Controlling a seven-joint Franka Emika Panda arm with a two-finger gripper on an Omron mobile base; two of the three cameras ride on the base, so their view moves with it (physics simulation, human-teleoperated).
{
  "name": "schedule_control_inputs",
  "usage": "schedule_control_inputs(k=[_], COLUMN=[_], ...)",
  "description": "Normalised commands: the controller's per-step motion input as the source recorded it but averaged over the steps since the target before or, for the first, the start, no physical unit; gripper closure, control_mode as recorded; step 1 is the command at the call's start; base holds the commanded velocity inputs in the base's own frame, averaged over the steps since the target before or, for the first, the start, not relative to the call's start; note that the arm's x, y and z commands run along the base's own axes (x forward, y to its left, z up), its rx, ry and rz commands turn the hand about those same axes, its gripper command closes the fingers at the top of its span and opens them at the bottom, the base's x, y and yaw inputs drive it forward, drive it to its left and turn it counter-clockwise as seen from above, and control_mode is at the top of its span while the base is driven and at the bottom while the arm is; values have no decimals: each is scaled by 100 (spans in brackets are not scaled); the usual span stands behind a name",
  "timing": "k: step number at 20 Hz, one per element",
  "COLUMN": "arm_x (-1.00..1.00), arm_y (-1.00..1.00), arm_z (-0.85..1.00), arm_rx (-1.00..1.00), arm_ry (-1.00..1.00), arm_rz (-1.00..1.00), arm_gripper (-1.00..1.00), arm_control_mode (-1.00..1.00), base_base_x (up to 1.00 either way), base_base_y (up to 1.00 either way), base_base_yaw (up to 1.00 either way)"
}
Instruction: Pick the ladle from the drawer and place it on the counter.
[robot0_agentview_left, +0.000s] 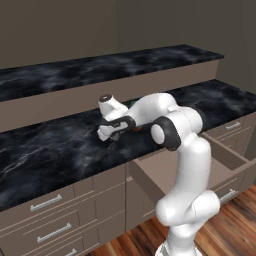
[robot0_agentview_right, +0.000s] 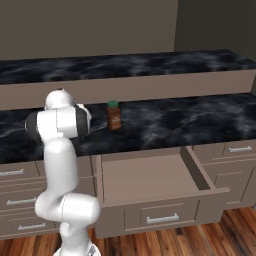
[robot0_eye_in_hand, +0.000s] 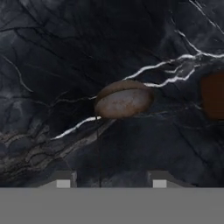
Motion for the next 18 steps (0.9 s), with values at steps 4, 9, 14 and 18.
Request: schedule_control_inputs(k=[4,9,14,18], arm_x=[-87,-100,-100,-99], arm_y=[-23,-29,-13,-6], arm_z=[3,12,49,57], arm_rx=[2,13,4,4], arm_ry=[-33,-25,-21,-20], arm_rz=[-9,-1,0,0], arm_gripper=[-100,-100,-100,-100], arm_control_mode=[-100,-100,-100,-100], base_base_x=[0,0,0,0], base_base_y=[0,0,0,0], base_base_yaw=[0,0,0,0])
